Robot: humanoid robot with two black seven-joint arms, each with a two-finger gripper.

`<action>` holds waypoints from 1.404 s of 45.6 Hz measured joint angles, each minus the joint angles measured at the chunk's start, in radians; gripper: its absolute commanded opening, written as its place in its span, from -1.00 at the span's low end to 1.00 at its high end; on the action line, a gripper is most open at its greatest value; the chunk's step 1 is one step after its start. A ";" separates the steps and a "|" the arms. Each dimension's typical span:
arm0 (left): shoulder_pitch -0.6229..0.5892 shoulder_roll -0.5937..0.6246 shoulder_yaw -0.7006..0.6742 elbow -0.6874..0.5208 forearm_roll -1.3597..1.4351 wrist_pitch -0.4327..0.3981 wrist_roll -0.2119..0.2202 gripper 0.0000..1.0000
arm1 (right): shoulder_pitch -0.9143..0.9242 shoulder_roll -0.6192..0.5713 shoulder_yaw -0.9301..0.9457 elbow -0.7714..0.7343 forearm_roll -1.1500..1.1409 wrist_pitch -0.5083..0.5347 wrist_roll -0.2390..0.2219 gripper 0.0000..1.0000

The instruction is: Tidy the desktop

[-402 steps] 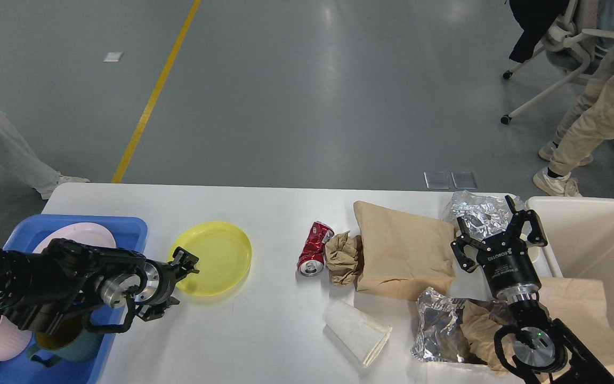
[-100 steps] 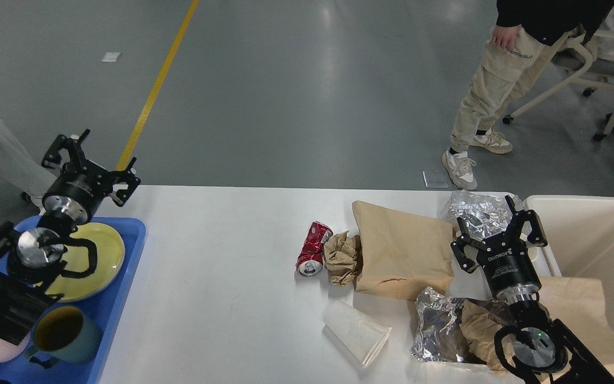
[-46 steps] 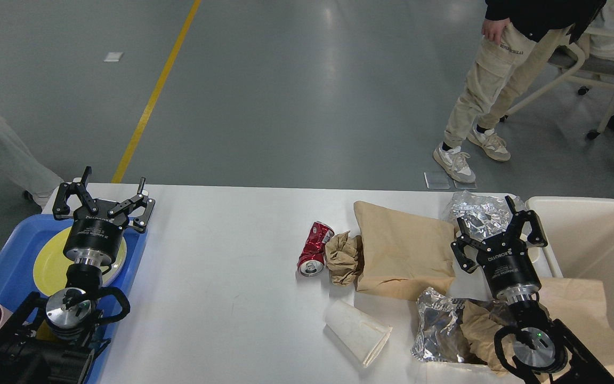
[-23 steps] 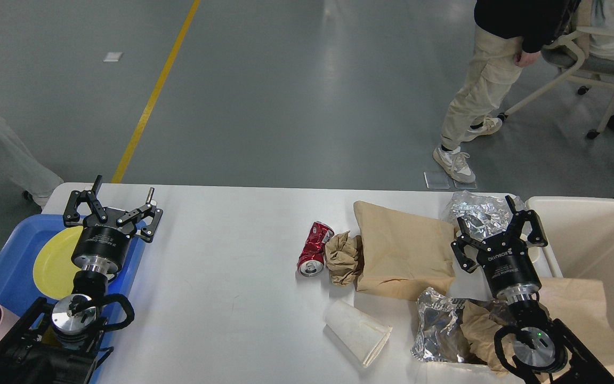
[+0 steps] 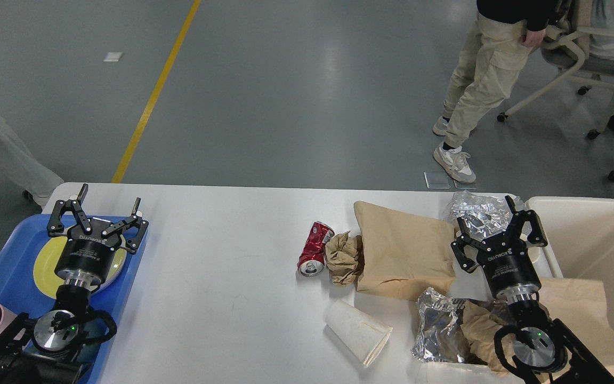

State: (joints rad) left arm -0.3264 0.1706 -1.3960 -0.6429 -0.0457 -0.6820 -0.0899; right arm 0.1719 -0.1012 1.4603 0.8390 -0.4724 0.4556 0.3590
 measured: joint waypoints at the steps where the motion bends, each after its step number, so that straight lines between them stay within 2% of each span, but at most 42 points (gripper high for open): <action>1: 0.000 -0.001 0.000 0.000 0.000 0.000 0.000 0.93 | 0.000 0.000 0.000 0.000 0.000 0.000 0.000 1.00; 54: 0.000 0.003 0.002 0.000 -0.005 -0.004 0.007 0.93 | 0.006 0.001 -0.001 -0.004 0.000 -0.002 0.001 1.00; 60: 0.000 0.003 0.002 0.000 -0.005 -0.004 0.007 0.93 | 0.009 -0.008 -0.002 -0.003 0.000 -0.003 -0.016 1.00; 64: 0.000 0.003 0.002 0.000 -0.005 -0.004 0.007 0.93 | 0.027 -0.048 -0.001 -0.001 0.015 -0.011 -0.059 1.00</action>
State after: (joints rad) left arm -0.3267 0.1734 -1.3943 -0.6427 -0.0507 -0.6857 -0.0828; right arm 0.1991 -0.1495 1.4596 0.8382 -0.4574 0.4450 0.2999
